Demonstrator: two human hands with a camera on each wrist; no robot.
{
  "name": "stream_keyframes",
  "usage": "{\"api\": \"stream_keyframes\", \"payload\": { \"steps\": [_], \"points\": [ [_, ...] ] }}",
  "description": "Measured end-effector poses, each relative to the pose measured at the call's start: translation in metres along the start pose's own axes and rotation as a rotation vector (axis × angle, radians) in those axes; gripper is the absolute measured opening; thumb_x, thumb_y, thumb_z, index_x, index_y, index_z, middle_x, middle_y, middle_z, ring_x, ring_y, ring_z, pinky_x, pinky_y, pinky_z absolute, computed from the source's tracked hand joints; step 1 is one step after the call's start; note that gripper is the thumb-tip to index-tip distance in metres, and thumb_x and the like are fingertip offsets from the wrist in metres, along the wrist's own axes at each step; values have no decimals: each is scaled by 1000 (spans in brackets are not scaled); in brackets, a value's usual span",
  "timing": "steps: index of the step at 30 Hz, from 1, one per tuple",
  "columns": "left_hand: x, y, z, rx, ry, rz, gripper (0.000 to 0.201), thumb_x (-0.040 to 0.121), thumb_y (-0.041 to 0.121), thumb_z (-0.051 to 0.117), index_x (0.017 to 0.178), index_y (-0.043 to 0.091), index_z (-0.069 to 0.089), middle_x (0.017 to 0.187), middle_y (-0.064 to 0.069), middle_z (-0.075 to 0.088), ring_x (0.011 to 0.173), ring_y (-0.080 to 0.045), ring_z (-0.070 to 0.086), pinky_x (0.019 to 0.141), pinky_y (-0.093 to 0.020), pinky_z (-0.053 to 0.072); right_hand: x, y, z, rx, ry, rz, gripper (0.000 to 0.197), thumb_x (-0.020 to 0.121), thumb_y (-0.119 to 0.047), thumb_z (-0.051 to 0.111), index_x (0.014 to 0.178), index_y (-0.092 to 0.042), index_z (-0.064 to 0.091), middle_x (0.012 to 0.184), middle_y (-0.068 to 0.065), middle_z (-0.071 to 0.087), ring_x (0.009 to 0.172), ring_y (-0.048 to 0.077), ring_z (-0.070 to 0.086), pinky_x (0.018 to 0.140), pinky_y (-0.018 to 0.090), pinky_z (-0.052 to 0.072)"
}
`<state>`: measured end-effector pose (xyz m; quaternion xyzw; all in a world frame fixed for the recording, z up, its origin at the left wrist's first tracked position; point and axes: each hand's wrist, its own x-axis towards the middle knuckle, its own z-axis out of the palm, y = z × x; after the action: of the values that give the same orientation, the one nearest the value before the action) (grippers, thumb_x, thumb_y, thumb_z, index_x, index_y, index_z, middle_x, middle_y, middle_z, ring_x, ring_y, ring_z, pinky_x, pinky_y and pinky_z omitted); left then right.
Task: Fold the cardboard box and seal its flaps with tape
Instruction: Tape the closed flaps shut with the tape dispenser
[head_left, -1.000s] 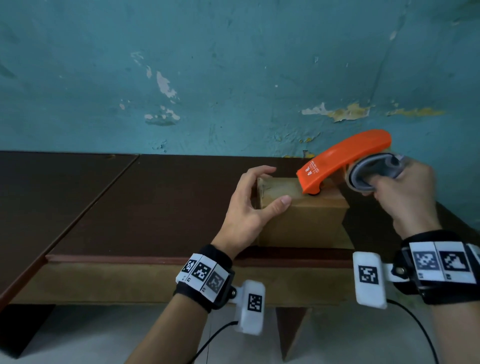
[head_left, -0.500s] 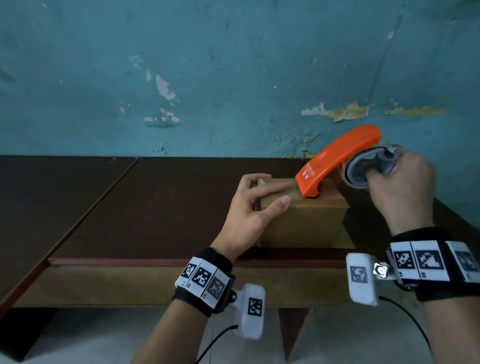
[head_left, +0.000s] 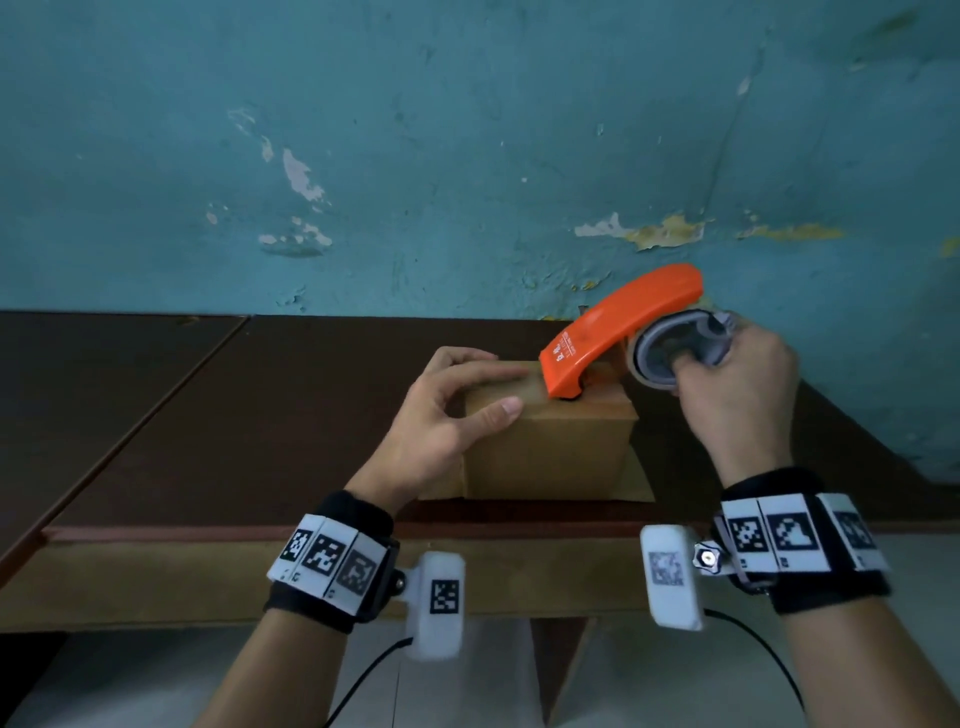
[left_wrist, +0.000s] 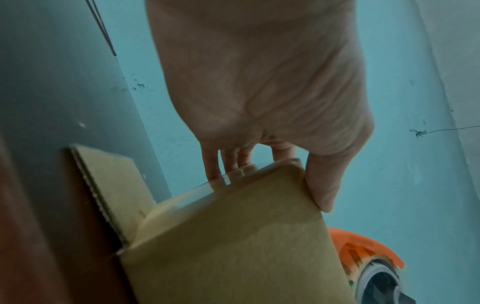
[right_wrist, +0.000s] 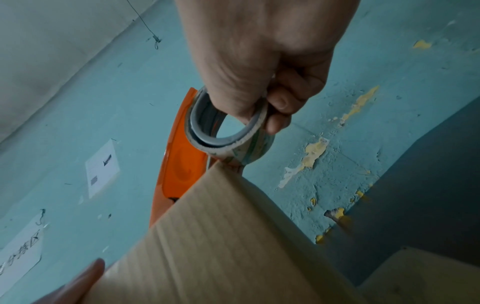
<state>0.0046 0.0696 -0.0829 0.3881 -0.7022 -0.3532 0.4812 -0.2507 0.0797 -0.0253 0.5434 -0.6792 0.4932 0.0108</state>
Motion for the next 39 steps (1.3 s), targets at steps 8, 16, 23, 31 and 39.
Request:
{"api": "stream_keyframes", "payload": {
  "steps": [8, 16, 23, 31, 39],
  "points": [
    [8, 11, -8, 118, -18, 1, 68, 81, 37, 79, 143, 27, 53, 140, 6, 57, 130, -4, 54, 110, -27, 44, -2, 3, 6, 10, 32, -22, 13, 85, -6, 71, 99, -7, 72, 96, 9, 74, 89, 23, 69, 61, 15, 37],
    [11, 51, 29, 718, -31, 221, 73, 93, 52, 61, 155, 18, 43, 159, 0, 45, 145, -19, 45, 121, -42, 36, -1, 3, 9, 18, 51, -40, 13, 85, -11, 73, 98, -11, 73, 95, 5, 75, 89, 20, 71, 74, 31, 53],
    [11, 38, 50, 1083, -54, 117, 115, 86, 81, 51, 164, 5, 14, 167, -11, 35, 157, -25, 26, 127, -38, 18, -4, -3, 11, 280, 44, 53, 9, 82, -12, 72, 84, -21, 70, 81, -6, 71, 78, 12, 70, 70, 30, 55],
    [10, 36, 48, 1111, -73, 125, 118, 83, 81, 56, 163, 4, 17, 159, -11, 46, 151, -25, 38, 126, -34, 20, -18, -30, 25, 828, -230, 415, 10, 92, -13, 61, 84, -12, 67, 52, 0, 63, 43, 9, 56, 40, 18, 37],
    [11, 32, 47, 1086, -39, 117, 120, 79, 85, 57, 166, 14, 13, 151, -7, 54, 144, -25, 47, 124, -38, 27, -14, -24, 15, 807, -140, 442, 15, 88, 1, 59, 83, -11, 65, 63, 4, 64, 43, 7, 55, 38, 17, 36]
  ]
}}
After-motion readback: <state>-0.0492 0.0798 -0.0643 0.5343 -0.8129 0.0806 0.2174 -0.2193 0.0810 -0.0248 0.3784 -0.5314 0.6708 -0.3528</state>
